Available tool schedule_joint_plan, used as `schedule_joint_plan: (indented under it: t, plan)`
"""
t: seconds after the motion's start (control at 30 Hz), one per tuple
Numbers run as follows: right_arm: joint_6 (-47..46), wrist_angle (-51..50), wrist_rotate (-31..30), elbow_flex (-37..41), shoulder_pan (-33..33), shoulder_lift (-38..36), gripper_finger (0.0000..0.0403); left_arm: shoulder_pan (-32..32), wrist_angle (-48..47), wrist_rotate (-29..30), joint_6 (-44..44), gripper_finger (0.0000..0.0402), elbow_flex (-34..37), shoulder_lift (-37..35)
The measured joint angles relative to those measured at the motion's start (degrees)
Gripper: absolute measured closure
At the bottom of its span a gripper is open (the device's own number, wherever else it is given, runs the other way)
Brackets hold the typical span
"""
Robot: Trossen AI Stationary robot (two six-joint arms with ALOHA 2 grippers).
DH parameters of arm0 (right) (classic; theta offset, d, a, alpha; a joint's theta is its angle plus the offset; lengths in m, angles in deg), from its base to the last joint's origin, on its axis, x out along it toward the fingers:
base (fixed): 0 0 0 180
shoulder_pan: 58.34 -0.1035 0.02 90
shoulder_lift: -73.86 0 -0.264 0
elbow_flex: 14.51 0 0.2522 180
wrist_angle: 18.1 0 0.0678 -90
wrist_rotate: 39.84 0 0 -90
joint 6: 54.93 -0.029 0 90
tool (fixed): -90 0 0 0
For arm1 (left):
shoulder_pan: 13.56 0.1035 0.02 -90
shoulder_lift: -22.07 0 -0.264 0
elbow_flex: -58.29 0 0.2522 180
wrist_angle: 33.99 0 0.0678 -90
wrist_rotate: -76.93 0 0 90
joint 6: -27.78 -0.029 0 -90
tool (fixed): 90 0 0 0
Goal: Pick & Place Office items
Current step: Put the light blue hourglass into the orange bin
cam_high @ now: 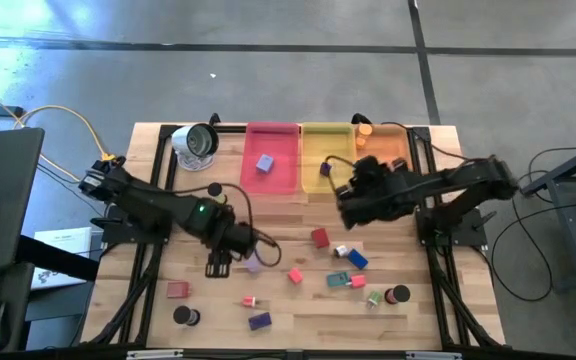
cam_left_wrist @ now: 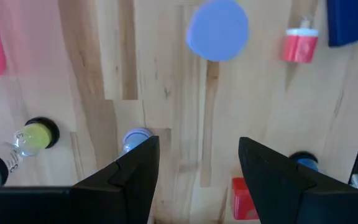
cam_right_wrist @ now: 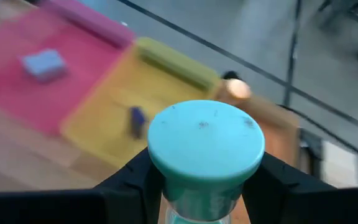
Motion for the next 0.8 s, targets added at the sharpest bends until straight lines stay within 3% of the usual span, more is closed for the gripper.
schedule_joint_plan:
  t: [0.17,0.3,0.5,0.7,0.8]
  plan:
    - [-0.56,-0.01,-2.88,11.14,2.62,-12.28,0.0248,5.36,1.29,-0.54,-1.44,0.019,0.0,-0.01]
    - [-2.49,5.64,-9.75,21.78,3.93,-22.04,0.0248,9.06,3.46,-0.72,-2.6,0.019,0.0,0.0]
    - [5.87,28.74,-17.02,37.65,8.34,-30.45,0.0248,13.97,6.57,-0.73,-4.74,0.019,0.0,-0.01]
    - [11.61,46.44,-14.51,50.1,16.94,-31.65,0.0248,18.91,10.79,-0.76,-5.01,0.019,0.0,0.0]
    - [19.68,59.02,-13.44,54.19,20.0,-31.31,0.0248,21.11,13.01,-0.77,-5.03,0.019,0.0,-0.01]
